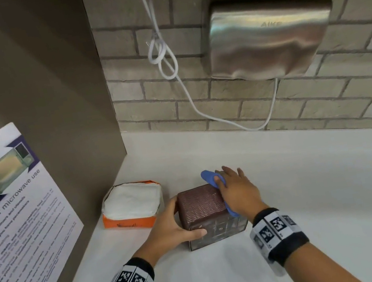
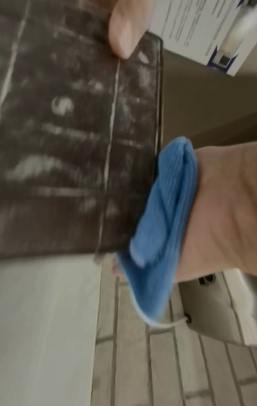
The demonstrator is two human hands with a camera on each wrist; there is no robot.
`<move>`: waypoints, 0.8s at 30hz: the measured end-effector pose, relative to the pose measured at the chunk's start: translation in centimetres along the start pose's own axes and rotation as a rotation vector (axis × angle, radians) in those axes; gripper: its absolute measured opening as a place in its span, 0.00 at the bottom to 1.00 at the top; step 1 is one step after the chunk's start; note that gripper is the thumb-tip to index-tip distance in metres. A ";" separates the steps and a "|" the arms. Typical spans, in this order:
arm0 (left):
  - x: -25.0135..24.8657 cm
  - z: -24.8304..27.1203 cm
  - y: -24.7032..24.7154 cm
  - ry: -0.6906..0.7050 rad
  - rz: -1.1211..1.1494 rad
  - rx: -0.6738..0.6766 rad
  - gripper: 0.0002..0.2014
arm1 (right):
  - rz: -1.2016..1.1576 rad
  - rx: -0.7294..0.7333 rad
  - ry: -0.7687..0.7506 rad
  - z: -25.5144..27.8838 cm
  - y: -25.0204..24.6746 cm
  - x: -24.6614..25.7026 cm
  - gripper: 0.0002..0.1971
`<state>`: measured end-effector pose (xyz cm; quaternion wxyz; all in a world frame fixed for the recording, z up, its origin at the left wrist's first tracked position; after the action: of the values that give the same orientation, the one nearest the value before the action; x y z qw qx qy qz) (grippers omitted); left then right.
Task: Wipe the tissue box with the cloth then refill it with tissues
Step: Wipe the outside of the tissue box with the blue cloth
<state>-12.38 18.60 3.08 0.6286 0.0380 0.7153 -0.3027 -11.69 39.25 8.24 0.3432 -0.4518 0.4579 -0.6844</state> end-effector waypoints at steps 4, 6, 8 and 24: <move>0.4 -0.2 0.0 0.017 0.005 0.001 0.47 | 0.201 -0.144 -0.147 2.0 2.6 5.5 0.23; -0.3 -0.4 0.1 0.033 -0.028 -0.013 0.35 | 0.109 -0.127 -0.190 3.5 3.9 8.8 0.24; -0.9 -0.4 -0.1 0.056 -0.112 -0.033 0.24 | 0.080 -0.134 -0.264 4.5 4.0 10.5 0.23; 0.0 -0.4 -0.2 0.047 -0.039 -0.014 0.35 | 0.239 -0.134 -0.237 4.1 4.2 10.1 0.20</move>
<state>-12.79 18.61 3.18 0.6058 0.0267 0.7326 -0.3092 -11.18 27.59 8.03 0.4425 -0.4937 0.5093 -0.5487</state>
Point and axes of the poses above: each hand's wrist, its own z-axis away from the middle knuckle, its own y-axis out of the palm, x = y × z, the point moved 2 cm from there along -z, towards the middle knuckle, and after that the axes turned 7 degrees about y, right-handed, at the moved point
